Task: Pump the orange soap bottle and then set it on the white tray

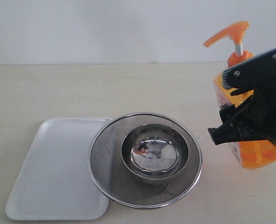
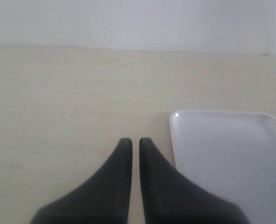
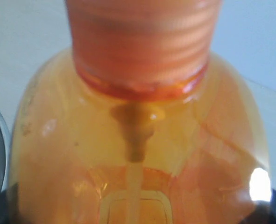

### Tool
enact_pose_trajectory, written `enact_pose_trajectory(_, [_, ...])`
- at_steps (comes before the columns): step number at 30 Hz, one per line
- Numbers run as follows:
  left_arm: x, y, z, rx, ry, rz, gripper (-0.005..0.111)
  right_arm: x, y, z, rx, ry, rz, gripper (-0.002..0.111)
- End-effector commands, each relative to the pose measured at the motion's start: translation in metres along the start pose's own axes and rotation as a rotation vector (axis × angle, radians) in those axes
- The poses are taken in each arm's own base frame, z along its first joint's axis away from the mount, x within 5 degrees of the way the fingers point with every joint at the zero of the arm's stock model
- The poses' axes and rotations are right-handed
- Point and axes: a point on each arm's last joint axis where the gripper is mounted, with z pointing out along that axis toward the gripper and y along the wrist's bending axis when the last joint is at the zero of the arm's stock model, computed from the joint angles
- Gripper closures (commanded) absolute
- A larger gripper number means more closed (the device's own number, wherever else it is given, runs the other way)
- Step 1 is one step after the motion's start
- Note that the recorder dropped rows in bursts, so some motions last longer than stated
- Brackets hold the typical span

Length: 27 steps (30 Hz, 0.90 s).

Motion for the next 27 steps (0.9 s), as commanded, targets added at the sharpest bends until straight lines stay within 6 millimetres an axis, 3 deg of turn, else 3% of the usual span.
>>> enact_pose_trajectory(1, [0.0,0.0,0.001,0.005,-0.003,0.003,0.102,-0.015,-0.006,-0.003,0.052,-0.057,-0.072,0.109])
enact_pose_trajectory(11, [0.0,0.0,0.001,0.005,-0.003,0.003,0.102,-0.023,-0.003,-0.003,0.008,-0.057,-0.1,0.109])
enact_pose_trajectory(17, [0.0,0.0,0.001,0.005,-0.003,0.003,0.102,-0.01,0.018,0.019,-0.008,0.01,-0.073,0.109])
enact_pose_trajectory(27, [0.0,0.0,0.001,0.005,-0.003,0.003,0.102,0.002,0.032,0.034,-0.018,0.055,-0.036,0.109])
